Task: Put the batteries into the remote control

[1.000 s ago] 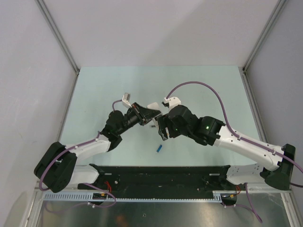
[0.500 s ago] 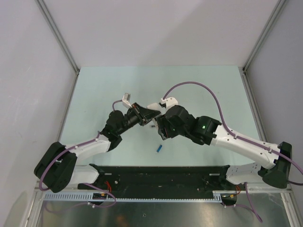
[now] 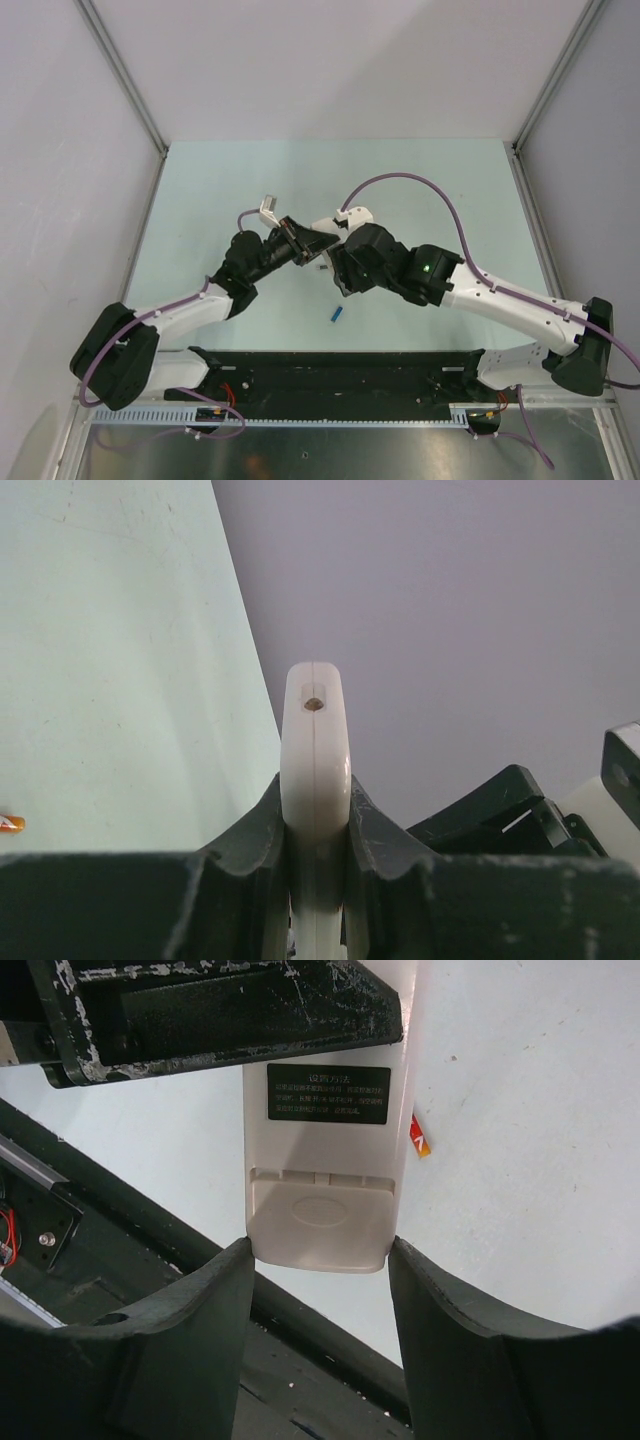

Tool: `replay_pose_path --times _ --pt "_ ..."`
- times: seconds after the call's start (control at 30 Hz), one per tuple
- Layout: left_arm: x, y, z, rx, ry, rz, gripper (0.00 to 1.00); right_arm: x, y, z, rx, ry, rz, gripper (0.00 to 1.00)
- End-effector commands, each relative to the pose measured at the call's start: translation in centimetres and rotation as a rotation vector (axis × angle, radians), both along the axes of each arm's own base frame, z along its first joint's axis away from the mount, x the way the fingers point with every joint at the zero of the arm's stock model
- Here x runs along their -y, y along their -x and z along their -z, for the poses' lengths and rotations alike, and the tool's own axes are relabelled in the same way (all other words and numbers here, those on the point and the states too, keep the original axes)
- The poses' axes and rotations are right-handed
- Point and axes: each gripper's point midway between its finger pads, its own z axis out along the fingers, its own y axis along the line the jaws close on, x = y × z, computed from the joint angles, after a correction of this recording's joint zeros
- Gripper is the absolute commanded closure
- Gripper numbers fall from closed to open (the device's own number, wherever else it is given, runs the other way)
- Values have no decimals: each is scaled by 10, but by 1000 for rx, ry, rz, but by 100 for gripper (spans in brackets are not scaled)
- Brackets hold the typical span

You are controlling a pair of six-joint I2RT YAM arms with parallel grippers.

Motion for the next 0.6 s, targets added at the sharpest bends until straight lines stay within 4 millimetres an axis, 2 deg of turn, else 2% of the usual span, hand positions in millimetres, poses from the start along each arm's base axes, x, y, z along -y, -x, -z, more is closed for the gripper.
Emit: replay_pose_path --times 0.0,0.13,0.23,0.33,0.4,0.57 --pt "-2 -5 -26 78 3 -23 100 -3 -5 -16 41 -6 6 53" --pt "-4 -6 -22 78 -23 -38 100 -1 -5 -15 38 -3 15 64" --pt "-5 -8 -21 81 -36 -47 100 0 -5 -16 35 -5 17 69" --pt "-6 -8 -18 80 -44 -47 100 0 -4 -18 34 -14 18 69" --pt "-6 -8 -17 80 -48 -50 100 0 -4 -18 33 -14 19 68" --pt "-5 -7 -19 75 -40 -42 100 -1 -4 -19 30 -22 20 52"
